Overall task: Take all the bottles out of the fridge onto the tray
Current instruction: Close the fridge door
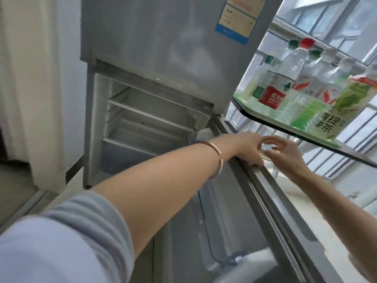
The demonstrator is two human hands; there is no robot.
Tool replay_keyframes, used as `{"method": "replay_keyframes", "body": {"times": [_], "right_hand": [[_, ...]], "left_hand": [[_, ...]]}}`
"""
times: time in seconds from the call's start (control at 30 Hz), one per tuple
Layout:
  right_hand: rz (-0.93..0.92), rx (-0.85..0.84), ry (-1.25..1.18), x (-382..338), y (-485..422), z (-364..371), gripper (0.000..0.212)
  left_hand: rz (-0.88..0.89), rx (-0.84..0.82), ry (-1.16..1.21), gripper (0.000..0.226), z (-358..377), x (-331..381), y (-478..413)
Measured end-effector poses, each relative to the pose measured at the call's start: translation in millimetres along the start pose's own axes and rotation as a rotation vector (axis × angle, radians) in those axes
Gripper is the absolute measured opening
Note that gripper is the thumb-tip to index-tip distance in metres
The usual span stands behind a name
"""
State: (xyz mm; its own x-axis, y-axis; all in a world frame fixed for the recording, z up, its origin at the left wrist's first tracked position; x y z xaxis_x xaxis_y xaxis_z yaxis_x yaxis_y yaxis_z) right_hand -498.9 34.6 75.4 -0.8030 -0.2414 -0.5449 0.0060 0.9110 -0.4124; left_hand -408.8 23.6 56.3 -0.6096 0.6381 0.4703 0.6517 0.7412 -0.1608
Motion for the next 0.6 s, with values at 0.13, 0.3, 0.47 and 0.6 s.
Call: {"method": "replay_keyframes", "body": {"times": [0.13, 0.3, 0.47, 0.6], "right_hand": [[-0.196, 0.01, 0.088, -54.6, 2.9, 47.1, 0.024], [-0.235, 0.085, -0.14, -93.2, -8.1, 103.0, 0.024], [-0.197, 0.184, -0.256, -125.9, -34.5, 160.3, 0.024], [-0.26, 0.34, -0.171, -153.9, -51.8, 191.1, 0.023]], "left_hand": [[-0.006, -0.014, -0.006, 0.027, -25.6, -37.4, 34.3], [-0.064, -0.01, -0.077, 0.013, -58.8, -84.5, 75.8], [-0.093, -0.076, -0.275, 0.022, -93.5, -143.7, 109.1], [-0.239, 0.006, -0.318, 0.023, -121.6, -189.6, 126.7]]}}
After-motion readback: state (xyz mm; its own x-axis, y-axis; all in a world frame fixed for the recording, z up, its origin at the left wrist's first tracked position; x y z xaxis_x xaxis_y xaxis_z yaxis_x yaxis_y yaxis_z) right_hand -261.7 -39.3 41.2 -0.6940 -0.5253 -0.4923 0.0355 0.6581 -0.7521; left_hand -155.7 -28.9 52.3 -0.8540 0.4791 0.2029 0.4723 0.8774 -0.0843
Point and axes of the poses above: each hand's wrist, its own y-axis away from the middle knuckle, its own z-axis out of the palm, x = y × z, the point moved 10 cm from there along -y, towards the middle knuckle, and after that the axes turned 1 degree about z, right-handed, at the moved point
